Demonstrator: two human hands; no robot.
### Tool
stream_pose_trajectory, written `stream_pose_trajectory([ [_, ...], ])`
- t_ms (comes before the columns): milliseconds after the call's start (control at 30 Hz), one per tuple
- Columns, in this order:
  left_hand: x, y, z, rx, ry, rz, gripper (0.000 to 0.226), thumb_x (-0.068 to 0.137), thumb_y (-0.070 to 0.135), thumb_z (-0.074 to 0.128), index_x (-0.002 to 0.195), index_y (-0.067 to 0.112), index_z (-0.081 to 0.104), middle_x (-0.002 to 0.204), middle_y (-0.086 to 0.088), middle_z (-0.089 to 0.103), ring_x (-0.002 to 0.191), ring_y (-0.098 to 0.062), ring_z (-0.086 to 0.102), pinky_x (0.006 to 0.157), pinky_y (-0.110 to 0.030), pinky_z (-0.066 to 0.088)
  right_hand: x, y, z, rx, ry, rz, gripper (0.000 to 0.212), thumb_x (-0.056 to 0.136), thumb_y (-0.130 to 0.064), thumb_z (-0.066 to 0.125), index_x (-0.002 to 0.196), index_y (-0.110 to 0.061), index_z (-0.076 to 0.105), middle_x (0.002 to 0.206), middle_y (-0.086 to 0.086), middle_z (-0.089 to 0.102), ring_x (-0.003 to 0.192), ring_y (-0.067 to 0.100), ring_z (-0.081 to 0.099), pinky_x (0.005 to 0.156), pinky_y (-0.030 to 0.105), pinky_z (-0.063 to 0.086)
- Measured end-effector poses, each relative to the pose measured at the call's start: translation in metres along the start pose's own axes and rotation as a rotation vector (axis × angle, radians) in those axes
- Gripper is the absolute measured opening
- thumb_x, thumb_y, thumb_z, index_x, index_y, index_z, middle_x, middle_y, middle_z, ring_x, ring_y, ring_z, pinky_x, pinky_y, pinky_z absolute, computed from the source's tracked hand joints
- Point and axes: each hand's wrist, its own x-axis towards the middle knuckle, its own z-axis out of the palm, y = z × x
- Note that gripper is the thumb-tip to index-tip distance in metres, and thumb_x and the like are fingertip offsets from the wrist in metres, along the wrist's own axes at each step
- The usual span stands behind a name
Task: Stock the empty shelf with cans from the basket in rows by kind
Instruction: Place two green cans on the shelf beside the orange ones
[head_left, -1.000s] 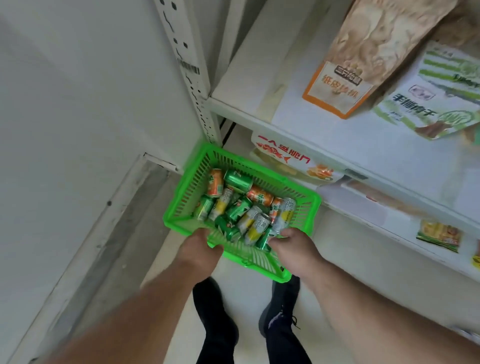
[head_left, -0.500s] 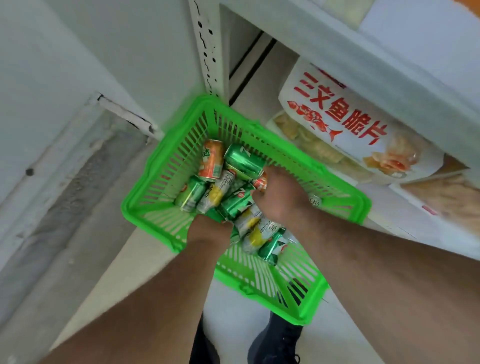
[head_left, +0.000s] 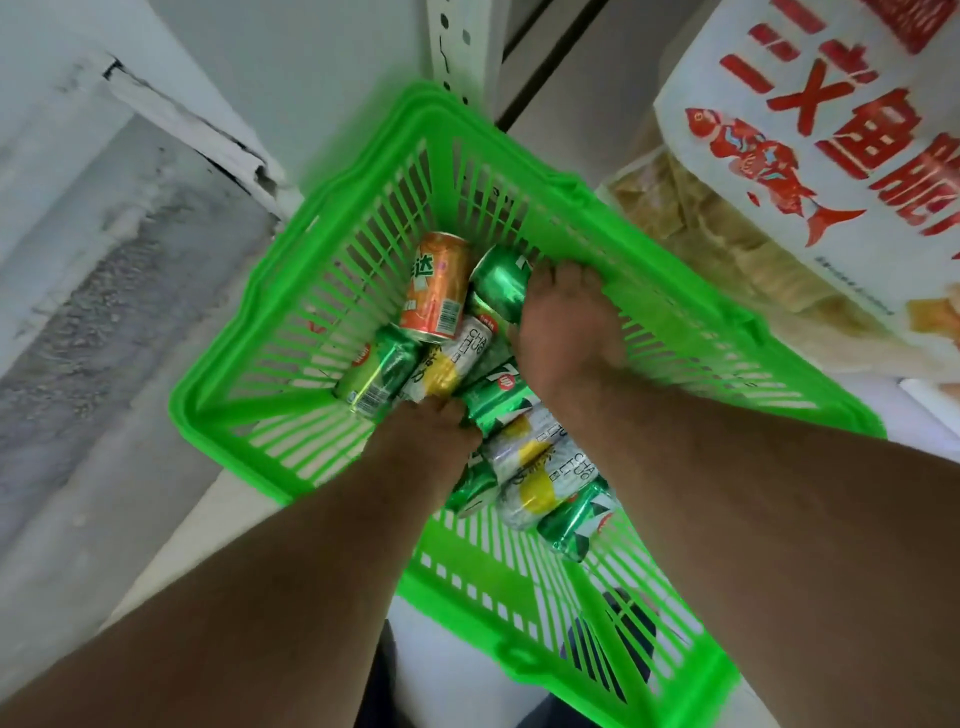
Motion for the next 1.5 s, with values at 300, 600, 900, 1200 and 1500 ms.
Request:
stream_pose_trajectory([
  [300,0.013,-0.012,-0.005,0.208,0.017,0.235,0.061,0.088,0.025,0.066,0.144,0.030,0.043,0.147,-0.002,0.041,0.131,-0.028,0.041,0.102,-0.042,0.040,0.002,-0.012,0.018,0.220,-0.005,0.154,0.071,0.086,-0.037,0.078,0.136,-0.003,0.040,0.128,0.019,0.062,0.113,0.035,0.065,0.085,0.036,0.053],
  [600,-0.056,-0.022,-0.032,-0.589,0.120,-0.067,0.068,0.069,0.044,0.083,0.127,0.034,0.050,0.112,0.011,0.064,0.101,-0.015,0.063,0.081,-0.025,0.049,-0.072,0.036,-0.043,0.871,-0.051,0.356,0.064,0.076,-0.044,0.084,0.121,-0.021,0.045,0.108,0.001,0.070,0.099,0.032,0.071,0.084,0.041,0.057],
  [900,-0.208,0.014,-0.145,-1.329,0.469,-0.287,0.061,0.056,0.056,0.088,0.107,0.035,0.063,0.101,0.014,0.074,0.095,-0.007,0.071,0.089,-0.041,0.058,-0.214,0.063,-0.198,1.362,0.032,0.360,0.060,0.075,-0.021,0.091,0.119,-0.021,0.051,0.106,-0.008,0.065,0.091,-0.002,0.065,0.083,0.022,0.051],
  [1200,-0.420,0.078,-0.341,-1.424,0.570,-0.062,0.037,0.075,0.023,0.088,0.108,0.022,0.071,0.098,0.012,0.078,0.091,-0.006,0.073,0.083,-0.029,0.057,-0.361,0.082,-0.422,1.591,0.203,0.402,0.058,0.065,-0.038,0.088,0.116,-0.045,0.062,0.113,-0.005,0.076,0.104,0.014,0.074,0.097,0.051,0.058],
  [1500,-0.587,0.164,-0.485,-1.219,0.600,0.240,0.032,0.077,0.025,0.086,0.104,0.019,0.069,0.089,0.006,0.078,0.069,-0.010,0.073,0.061,-0.030,0.055,-0.509,0.130,-0.604,1.601,0.548,0.424,0.058,0.069,-0.058,0.083,0.115,-0.029,0.063,0.104,-0.004,0.075,0.095,0.012,0.072,0.088,0.045,0.060],
])
